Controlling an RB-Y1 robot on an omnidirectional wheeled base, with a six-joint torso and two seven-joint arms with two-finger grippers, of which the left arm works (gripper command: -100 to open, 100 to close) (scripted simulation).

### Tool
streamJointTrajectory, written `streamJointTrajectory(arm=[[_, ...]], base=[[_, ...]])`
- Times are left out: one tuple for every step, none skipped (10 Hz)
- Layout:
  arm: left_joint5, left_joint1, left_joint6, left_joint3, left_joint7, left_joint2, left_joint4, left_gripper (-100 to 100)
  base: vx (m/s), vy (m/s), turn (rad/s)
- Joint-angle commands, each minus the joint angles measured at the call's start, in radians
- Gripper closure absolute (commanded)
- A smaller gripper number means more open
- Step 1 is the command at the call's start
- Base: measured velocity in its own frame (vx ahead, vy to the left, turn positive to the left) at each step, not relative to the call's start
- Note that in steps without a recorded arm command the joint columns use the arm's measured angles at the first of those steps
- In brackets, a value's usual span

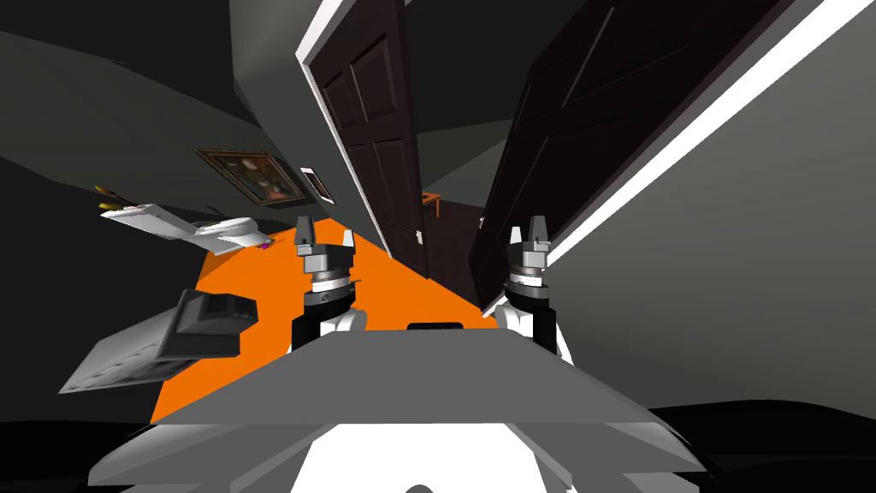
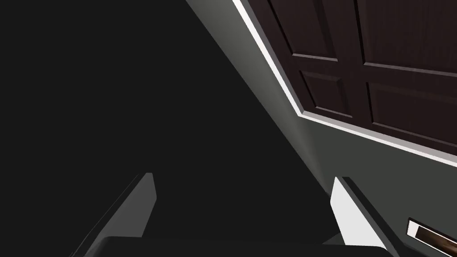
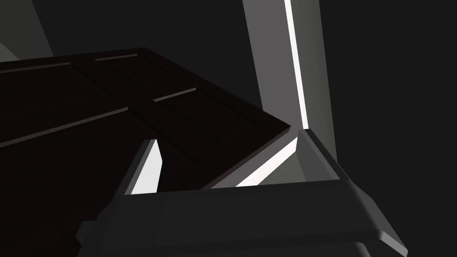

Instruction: Push the door open

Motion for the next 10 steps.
streamJointTrajectory(arm=[[-0.002, -0.011, -0.009, -0.008, 0.002, 0.006, 0.042, -100], [-0.003, -0.015, -0.012, -0.011, 0.003, 0.009, 0.058, -100], [-0.003, -0.019, -0.016, -0.014, 0.004, 0.011, 0.076, -100], [-0.004, -0.025, -0.021, -0.018, 0.005, 0.014, 0.099, -100], [-0.005, -0.031, -0.026, -0.022, 0.006, 0.017, 0.123, -100], [-0.007, -0.037, -0.031, -0.027, 0.007, 0.02, 0.147, -100], [-0.008, -0.045, -0.037, -0.032, 0.008, 0.023, 0.177, -100], [-0.009, -0.052, -0.043, -0.038, 0.01, 0.026, 0.207, -100], [-0.011, -0.06, -0.05, -0.043, 0.011, 0.029, 0.237, -100], [-0.012, -0.068, -0.057, -0.05, 0.013, 0.032, 0.264, -100]], base=[[0.137, -0.078, -0.072], [0.118, 0.052, -0.064], [0.076, 0.08, -0.045], [0.066, 0.086, -0.058], [0.087, 0.087, -0.07], [0.098, 0.079, -0.07], [0.095, 0.058, -0.074], [0.078, 0.057, -0.091], [0.095, 0.058, -0.069], [0.099, 0.08, -0.08]])
